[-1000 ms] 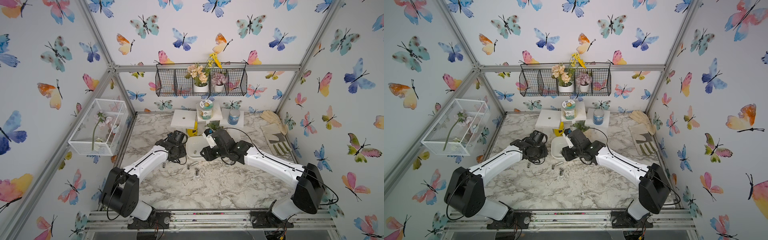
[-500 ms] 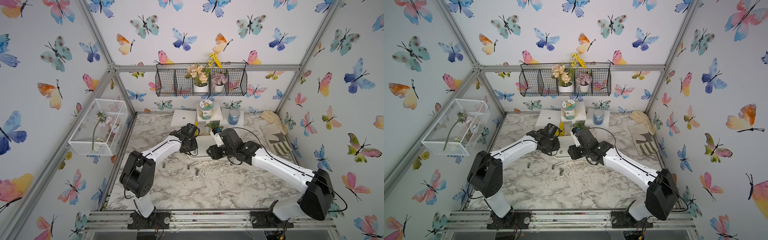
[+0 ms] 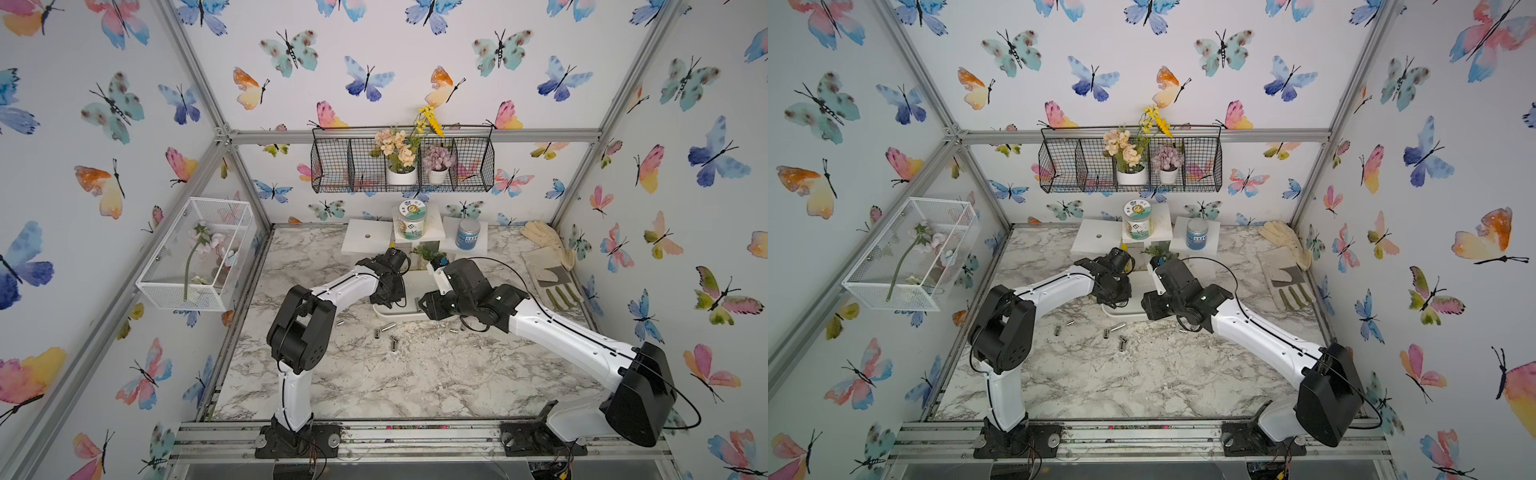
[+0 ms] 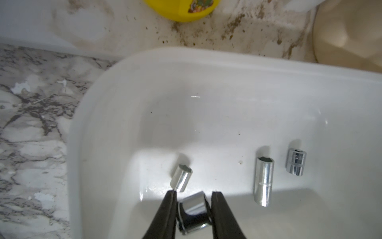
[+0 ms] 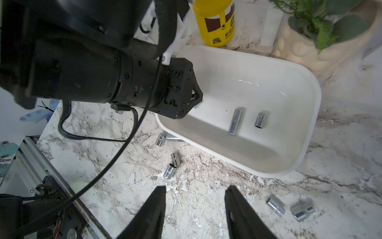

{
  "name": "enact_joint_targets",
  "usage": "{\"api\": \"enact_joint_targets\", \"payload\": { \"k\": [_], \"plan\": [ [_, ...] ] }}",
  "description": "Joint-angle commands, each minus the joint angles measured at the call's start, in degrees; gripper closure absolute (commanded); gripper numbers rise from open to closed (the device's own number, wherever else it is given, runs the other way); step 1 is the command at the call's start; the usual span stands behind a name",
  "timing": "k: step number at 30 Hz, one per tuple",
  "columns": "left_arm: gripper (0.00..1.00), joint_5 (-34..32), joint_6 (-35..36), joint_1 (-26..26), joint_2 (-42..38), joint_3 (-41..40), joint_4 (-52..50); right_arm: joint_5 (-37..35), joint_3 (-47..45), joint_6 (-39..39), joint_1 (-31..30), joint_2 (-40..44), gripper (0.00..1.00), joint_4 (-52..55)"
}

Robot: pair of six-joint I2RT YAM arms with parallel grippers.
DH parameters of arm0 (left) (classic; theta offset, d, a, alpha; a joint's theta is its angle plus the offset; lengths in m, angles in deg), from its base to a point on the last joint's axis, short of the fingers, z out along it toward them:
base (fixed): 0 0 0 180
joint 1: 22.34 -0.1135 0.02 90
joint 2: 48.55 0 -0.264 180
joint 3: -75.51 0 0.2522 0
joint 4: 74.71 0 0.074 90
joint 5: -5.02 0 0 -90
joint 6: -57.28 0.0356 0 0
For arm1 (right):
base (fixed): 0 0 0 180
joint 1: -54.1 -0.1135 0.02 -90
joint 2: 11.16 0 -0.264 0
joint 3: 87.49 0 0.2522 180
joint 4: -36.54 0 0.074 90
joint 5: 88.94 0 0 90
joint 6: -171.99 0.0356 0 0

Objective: Put the socket on the desktop into the storage box
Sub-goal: Place the socket head in the storage box, then pick up the socket head from the center of the board.

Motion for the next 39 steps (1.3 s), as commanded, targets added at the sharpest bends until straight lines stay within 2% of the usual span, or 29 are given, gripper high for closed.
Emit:
{"api": "enact_joint_targets", "payload": {
  "k": [1,6,17,21,24,30,31,39],
  "plan": [
    [0.87,0.8,1.1,0.2,1.3,1.2,-1.1,-1.6,-1.2,0.5,0.4,1.2,0.48,1.6],
    [0.86,1.1,1.2,0.3,4.3,1.8,-1.0,-1.7,-1.4,0.5,0.6,1.3,0.48,1.9],
    [0.83,0.9,1.2,0.6,5.5,1.6,-0.6,-1.9,-1.8,0.9,0.8,1.7,0.48,2.1],
    [0.75,0.8,1.1,0.6,5.2,1.5,-0.6,-1.9,-1.8,1.1,0.8,2.0,0.49,2.2],
    [0.65,0.6,1.0,0.8,4.7,1.2,-0.7,-2.0,-2.0,1.1,0.7,2.3,0.49,2.2],
    [0.57,0.4,1.0,1.0,3.5,1.0,-0.9,-2.2,-1.7,1.1,0.8,2.7,0.48,2.7],
    [0.54,0.2,1.0,1.0,3.2,0.8,-0.9,-2.2,-1.6,1.1,0.8,2.8,0.49,2.8],
    [0.52,-0.3,0.5,1.7,-1.7,-1.0,-0.9,-3.0,-1.3,1.1,0.9,3.8,0.47,4.0]
  ]
}}
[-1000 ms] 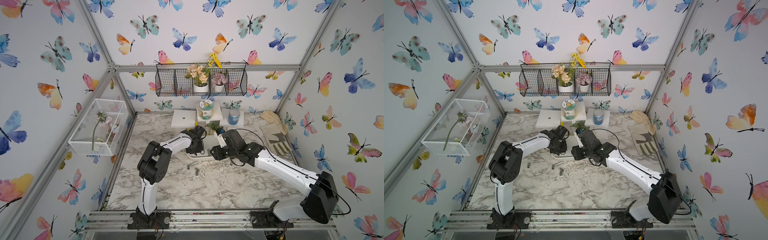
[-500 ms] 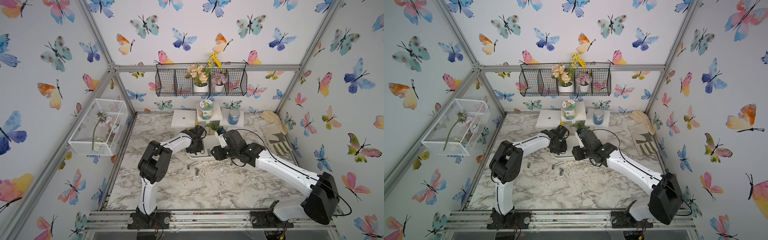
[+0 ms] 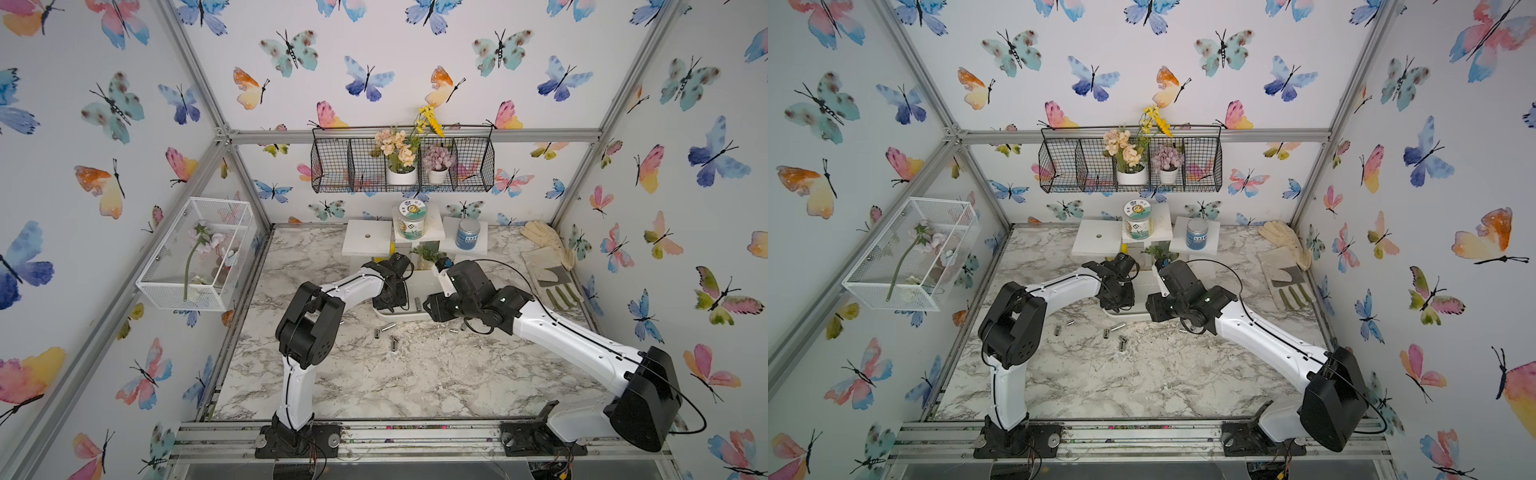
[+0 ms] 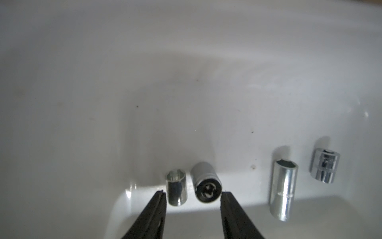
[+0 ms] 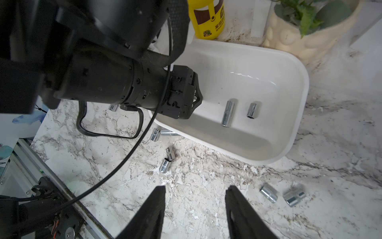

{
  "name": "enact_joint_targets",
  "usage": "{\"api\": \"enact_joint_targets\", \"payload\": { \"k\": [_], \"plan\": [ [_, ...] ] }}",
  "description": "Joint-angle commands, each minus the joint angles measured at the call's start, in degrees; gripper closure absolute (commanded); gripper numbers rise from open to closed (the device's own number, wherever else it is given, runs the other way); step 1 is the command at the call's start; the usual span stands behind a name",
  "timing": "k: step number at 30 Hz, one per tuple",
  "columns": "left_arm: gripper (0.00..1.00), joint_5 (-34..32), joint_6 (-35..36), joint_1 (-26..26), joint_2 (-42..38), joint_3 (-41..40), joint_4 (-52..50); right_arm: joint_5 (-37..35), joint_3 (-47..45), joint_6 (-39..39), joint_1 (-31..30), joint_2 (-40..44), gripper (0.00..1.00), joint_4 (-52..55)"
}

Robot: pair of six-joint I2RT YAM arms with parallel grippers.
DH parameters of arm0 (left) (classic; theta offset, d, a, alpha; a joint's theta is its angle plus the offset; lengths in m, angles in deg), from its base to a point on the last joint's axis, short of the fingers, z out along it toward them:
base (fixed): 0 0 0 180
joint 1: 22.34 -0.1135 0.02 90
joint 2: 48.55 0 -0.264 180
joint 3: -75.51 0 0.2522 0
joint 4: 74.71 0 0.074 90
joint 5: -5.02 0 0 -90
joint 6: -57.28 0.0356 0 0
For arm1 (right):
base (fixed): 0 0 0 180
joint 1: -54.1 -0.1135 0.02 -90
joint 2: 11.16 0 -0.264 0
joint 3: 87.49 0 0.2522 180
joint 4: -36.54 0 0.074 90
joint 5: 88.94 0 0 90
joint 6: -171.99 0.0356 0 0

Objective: Put the socket on the desktop into the storage box
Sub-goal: Pick up the socket head from the center of the board.

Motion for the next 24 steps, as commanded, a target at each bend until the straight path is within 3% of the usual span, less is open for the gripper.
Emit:
{"api": "enact_joint_targets", "payload": {
  "k": [1,14,24],
  "plan": [
    [0.52,-0.6,-0.3,0.5,-5.1,-1.2,-1.2,-1.9,-0.2,0.2,0.3,2.0,0.47,1.7],
    [0.46,-0.8,0.1,2.3,-16.9,-8.1,-0.6,-2.7,-0.1,2.3,2.2,1.8,0.45,3.5],
    [0.45,1.8,1.6,3.6,-23.2,-13.6,1.2,-3.9,-2.3,5.5,7.1,2.0,0.45,5.4]
  ]
}}
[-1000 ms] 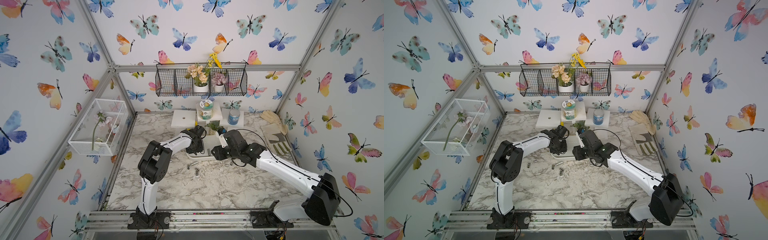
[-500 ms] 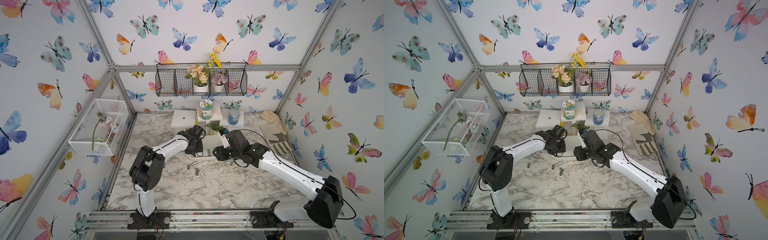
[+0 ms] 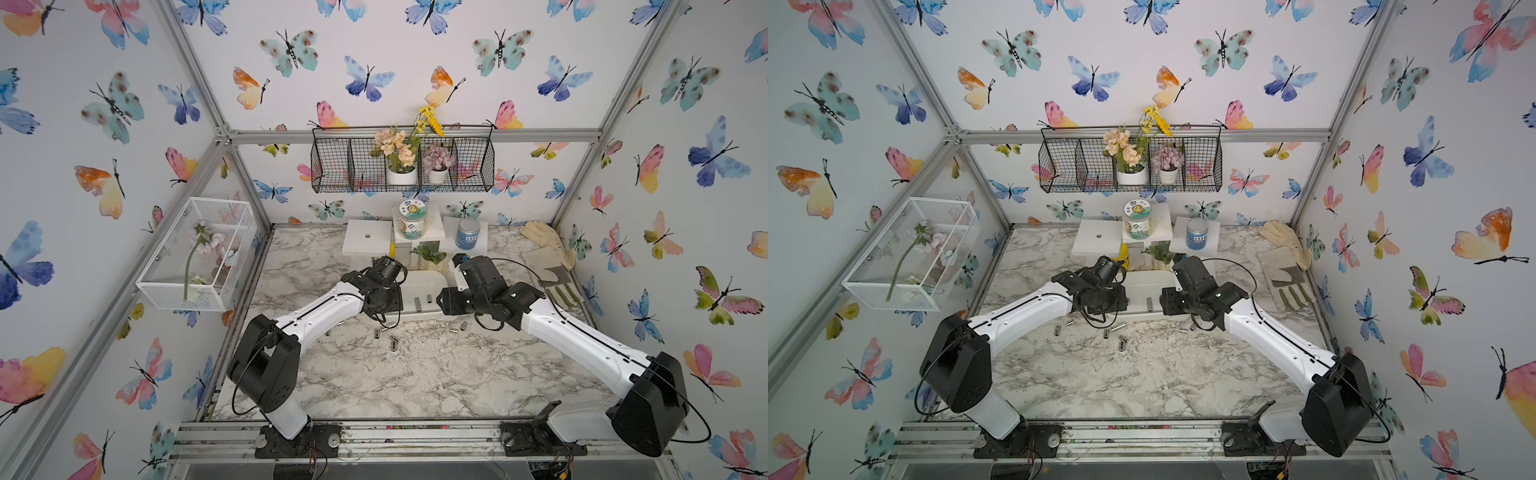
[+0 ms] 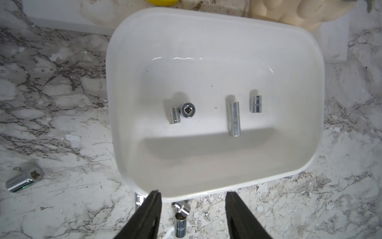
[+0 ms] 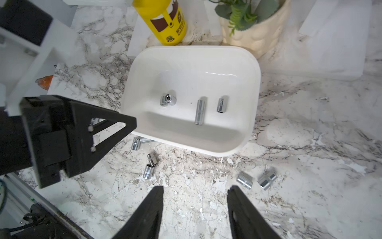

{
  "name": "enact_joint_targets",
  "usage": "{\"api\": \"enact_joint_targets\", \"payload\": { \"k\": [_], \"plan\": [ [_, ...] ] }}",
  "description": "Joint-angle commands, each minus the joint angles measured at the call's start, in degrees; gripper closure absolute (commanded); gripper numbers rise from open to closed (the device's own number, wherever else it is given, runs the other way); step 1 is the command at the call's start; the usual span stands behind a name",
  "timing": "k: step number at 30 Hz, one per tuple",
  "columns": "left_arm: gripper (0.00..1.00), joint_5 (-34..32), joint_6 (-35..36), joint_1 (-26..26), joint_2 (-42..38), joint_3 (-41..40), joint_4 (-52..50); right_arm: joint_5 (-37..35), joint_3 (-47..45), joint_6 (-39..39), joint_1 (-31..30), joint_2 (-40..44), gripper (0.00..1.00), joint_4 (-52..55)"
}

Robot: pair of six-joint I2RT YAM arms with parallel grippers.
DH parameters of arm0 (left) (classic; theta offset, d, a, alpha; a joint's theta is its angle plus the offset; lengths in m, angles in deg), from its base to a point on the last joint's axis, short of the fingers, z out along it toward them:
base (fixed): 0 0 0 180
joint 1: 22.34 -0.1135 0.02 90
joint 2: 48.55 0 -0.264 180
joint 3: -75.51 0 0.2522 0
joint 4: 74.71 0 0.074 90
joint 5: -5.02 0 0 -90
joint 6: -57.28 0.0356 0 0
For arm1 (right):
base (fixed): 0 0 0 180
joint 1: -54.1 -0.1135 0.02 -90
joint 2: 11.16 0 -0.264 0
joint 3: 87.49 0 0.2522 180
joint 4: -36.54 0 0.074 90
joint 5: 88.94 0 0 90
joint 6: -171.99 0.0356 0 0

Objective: Put the socket on the desktop into the storage box
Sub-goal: Pick up the socket head from the center of the board.

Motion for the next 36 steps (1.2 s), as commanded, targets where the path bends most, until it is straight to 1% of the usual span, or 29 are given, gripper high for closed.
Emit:
{"api": "enact_joint_targets", "payload": {
  "k": [1,5,9,13,19,27,36],
  "plan": [
    [0.43,2.1,1.5,0.8,-2.3,-1.4,1.0,-2.3,-1.4,2.0,1.5,0.5,0.45,2.7],
    [0.39,2.9,2.9,2.1,-3.4,-2.5,2.1,-2.9,-2.3,3.3,3.3,-0.1,0.45,3.7],
    [0.35,5.3,3.9,3.3,-4.6,-4.3,4.7,-3.6,-3.8,4.4,5.2,-0.1,0.45,4.2],
    [0.34,7.5,4.8,4.4,-4.9,-5.7,7.0,-3.0,-5.6,5.1,7.4,-0.6,0.44,4.1],
    [0.34,8.5,5.8,6.8,-4.6,-6.3,8.9,-2.7,-7.4,5.7,9.2,-2.7,0.45,3.3],
    [0.33,9.3,6.7,8.6,-4.4,-7.6,10.5,-2.0,-9.2,5.9,10.2,-5.9,0.46,1.4],
    [0.33,9.8,7.1,9.2,-4.5,-8.9,12.3,-1.0,-9.9,6.5,10.6,-9.0,0.46,0.0]
  ]
}}
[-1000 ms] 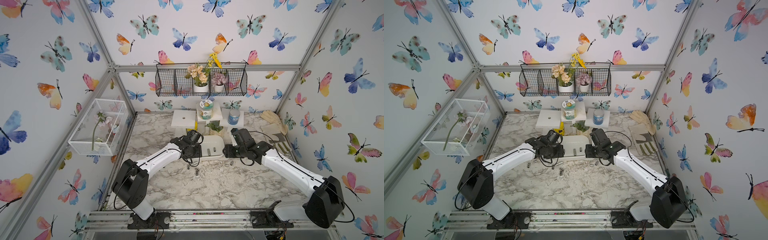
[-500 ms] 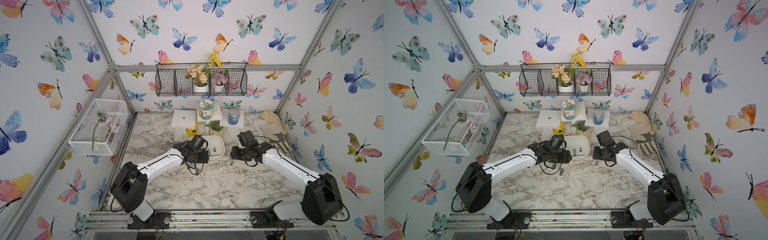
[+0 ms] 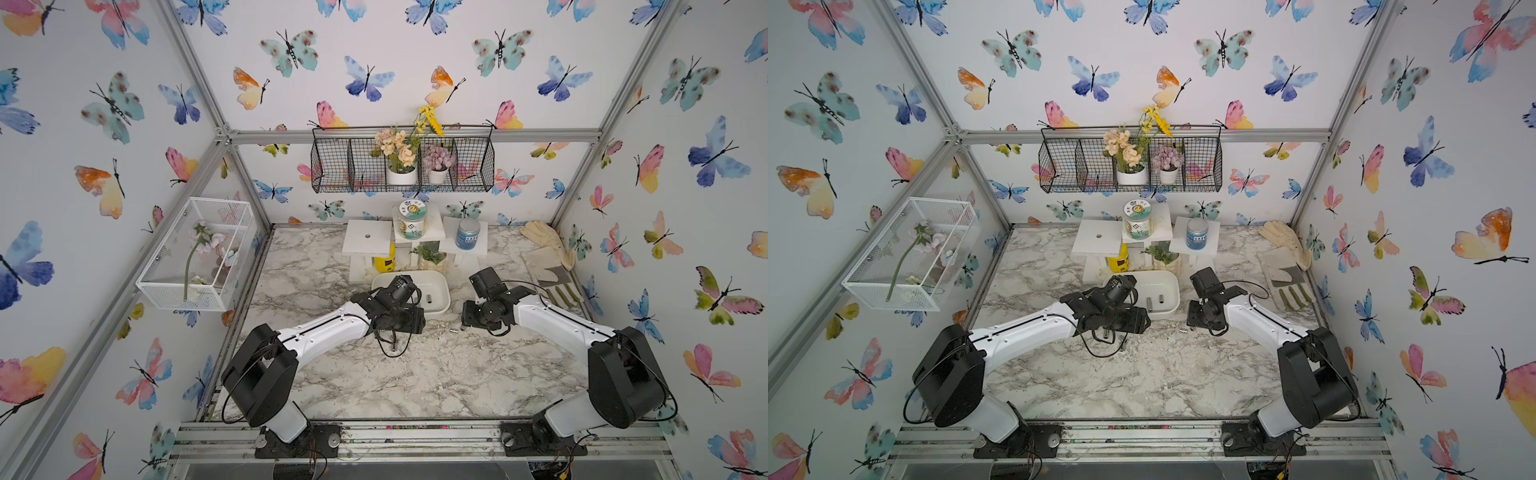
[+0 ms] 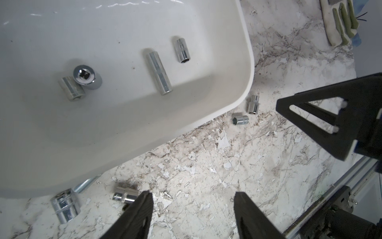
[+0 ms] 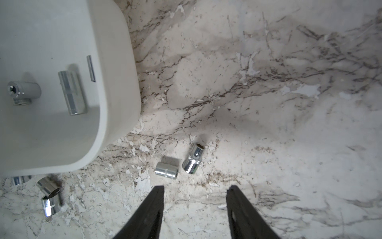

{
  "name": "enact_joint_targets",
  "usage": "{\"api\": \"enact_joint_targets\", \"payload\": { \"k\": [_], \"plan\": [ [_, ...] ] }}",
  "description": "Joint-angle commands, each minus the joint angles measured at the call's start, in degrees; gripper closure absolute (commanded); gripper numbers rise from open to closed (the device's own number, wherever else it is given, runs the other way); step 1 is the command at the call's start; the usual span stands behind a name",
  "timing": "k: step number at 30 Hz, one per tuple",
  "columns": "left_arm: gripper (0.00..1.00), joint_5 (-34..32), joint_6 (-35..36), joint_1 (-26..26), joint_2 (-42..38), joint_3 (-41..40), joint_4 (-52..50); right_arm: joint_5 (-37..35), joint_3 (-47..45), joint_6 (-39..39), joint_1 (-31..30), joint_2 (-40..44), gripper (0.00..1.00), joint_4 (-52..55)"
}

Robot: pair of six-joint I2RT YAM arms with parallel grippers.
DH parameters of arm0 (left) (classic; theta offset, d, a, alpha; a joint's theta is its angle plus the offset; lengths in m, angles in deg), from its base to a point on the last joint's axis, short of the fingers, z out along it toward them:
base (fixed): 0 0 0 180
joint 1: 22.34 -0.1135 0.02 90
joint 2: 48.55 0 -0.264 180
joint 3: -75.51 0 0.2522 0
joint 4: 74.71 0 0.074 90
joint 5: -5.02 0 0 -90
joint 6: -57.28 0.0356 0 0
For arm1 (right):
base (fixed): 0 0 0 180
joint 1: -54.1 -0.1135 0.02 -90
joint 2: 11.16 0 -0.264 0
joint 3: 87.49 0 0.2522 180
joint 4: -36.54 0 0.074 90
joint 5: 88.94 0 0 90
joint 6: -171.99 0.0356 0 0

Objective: Put the socket on the desktop into the storage box
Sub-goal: Pick up the socket head from the center of the board.

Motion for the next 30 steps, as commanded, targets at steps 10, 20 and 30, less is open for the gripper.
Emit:
{"api": "enact_joint_targets", "payload": {
  "k": [10,20,30],
  "plan": [
    [0.32,1.3,1.1,0.5,-1.4,-1.9,1.6,0.9,-1.4,1.4,0.4,-3.1,0.47,-1.6],
    [0.32,0.8,1.3,0.5,-1.1,-2.3,1.8,2.3,0.1,1.4,0.4,-7.0,0.53,-1.7],
    [0.32,0.4,1.4,0.4,-0.9,-2.4,1.7,1.8,1.5,1.3,0.4,-9.6,0.57,-2.2]
  ]
}}
